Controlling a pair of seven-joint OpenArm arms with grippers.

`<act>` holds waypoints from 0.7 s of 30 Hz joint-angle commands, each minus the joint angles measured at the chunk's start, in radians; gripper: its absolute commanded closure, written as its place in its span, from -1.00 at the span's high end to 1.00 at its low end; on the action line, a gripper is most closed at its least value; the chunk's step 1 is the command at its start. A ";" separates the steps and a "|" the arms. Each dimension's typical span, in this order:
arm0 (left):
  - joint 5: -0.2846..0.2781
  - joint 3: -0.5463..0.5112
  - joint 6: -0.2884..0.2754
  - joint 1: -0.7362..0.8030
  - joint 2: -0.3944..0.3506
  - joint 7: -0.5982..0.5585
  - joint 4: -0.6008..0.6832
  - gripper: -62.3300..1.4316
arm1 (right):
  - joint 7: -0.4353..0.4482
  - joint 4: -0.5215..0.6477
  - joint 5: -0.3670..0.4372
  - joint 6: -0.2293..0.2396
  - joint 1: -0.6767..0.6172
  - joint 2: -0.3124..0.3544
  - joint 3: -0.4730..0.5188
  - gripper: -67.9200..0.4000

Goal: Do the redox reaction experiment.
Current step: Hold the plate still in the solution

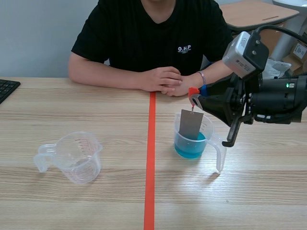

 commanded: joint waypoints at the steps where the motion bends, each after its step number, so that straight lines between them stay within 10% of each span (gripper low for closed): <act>1: -0.003 -0.001 -0.003 0.000 0.000 -0.011 0.004 -0.81 | 0.006 0.006 0.000 0.000 0.026 0.031 0.008 -0.94; 21: -0.003 -0.001 -0.003 0.000 0.000 -0.011 0.004 -0.81 | 0.011 0.024 0.077 0.087 0.025 0.057 0.148 -0.94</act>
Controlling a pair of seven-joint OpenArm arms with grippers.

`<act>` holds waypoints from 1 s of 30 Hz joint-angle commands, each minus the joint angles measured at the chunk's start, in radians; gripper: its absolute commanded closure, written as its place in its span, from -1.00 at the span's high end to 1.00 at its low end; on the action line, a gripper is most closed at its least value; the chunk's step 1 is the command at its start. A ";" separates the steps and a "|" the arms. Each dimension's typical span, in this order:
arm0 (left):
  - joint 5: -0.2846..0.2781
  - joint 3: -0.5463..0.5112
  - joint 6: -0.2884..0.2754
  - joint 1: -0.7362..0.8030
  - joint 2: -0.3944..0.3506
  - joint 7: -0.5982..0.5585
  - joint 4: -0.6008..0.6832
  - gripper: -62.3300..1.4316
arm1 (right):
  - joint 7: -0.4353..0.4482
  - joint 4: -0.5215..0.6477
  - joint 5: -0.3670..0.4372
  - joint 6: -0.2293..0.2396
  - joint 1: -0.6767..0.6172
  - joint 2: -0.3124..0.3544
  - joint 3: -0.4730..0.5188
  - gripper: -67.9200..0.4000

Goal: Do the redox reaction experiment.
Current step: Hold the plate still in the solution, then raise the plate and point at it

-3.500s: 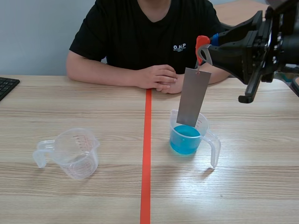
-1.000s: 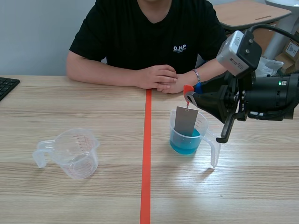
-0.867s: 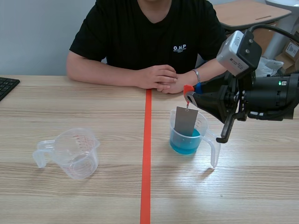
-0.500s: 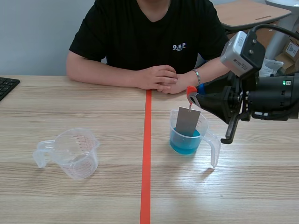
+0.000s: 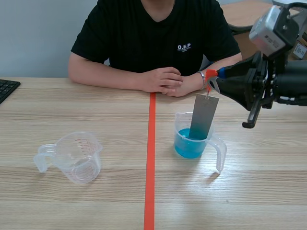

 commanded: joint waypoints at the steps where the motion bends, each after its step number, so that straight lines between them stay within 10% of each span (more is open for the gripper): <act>1: -0.003 -0.001 -0.003 0.000 0.000 -0.011 0.005 -0.81 | 0.014 0.031 0.031 0.006 0.025 0.032 0.019 -0.94; 30: -0.003 -0.001 -0.002 0.000 0.000 -0.011 0.005 -0.81 | -0.051 0.239 0.248 0.006 0.025 0.169 0.078 -0.94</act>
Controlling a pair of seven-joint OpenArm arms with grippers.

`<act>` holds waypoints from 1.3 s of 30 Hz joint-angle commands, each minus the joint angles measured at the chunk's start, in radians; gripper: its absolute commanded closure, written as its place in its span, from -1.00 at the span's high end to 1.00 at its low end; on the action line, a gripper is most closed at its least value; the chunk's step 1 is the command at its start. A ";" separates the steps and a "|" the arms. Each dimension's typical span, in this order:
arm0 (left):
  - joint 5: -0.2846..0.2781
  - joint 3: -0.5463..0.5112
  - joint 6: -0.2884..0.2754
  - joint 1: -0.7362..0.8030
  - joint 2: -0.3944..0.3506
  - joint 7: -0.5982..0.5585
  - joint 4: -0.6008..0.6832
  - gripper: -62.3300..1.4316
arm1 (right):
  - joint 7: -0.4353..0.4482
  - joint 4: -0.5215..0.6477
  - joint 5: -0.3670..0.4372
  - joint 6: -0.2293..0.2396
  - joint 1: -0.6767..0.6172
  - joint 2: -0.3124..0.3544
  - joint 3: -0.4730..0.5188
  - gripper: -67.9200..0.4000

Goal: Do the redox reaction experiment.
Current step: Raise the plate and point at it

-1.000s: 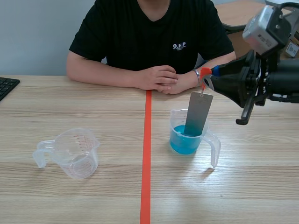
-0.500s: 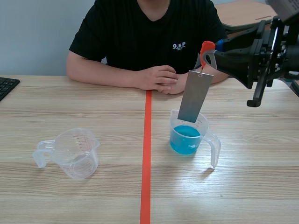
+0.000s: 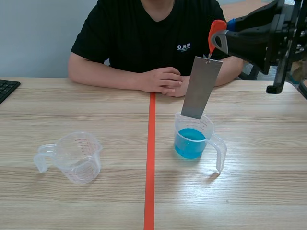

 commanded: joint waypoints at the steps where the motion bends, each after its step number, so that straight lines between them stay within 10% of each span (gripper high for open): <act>1: -0.003 -0.001 -0.002 0.000 0.000 -0.011 0.005 -0.81 | -0.004 0.021 0.031 0.006 0.026 0.016 0.028 -0.94; 27: -0.004 -0.001 -0.003 0.000 -0.016 -0.019 0.005 -0.81 | -0.066 0.042 0.090 0.006 0.023 0.013 0.065 -0.94; 39: -0.029 0.011 -0.219 -0.091 -0.283 -0.153 0.022 -0.81 | -0.068 0.042 0.090 0.006 0.023 0.013 0.065 -0.94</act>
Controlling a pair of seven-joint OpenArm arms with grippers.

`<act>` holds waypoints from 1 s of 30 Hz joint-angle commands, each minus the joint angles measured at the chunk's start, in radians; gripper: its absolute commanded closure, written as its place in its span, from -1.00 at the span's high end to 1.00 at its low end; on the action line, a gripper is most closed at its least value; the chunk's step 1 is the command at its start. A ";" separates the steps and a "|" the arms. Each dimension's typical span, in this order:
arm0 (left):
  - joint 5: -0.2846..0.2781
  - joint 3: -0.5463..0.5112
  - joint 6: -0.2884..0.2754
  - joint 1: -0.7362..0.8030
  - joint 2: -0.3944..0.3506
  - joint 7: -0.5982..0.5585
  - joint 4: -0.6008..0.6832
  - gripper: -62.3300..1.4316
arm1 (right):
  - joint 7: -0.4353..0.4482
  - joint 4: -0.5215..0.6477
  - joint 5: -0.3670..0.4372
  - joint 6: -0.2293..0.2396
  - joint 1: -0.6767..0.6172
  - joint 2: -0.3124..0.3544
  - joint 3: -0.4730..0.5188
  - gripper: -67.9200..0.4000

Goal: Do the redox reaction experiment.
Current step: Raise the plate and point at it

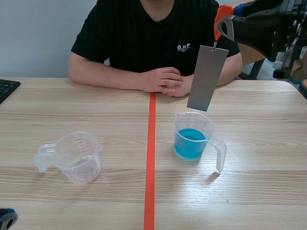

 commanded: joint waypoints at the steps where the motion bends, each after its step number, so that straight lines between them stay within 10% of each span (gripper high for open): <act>1: -0.024 0.019 -0.003 -0.052 -0.020 -0.014 0.028 -0.81 | 0.008 0.015 0.015 0.006 0.023 0.013 0.013 -0.94; 14: -0.023 0.374 0.019 -0.499 -0.117 0.106 0.078 -0.81 | 0.003 0.015 0.015 0.006 0.023 0.013 0.013 -0.94; 30: 0.244 0.666 0.089 -0.907 0.209 0.286 -0.043 -0.81 | 0.003 0.015 0.015 0.006 0.023 0.013 0.013 -0.94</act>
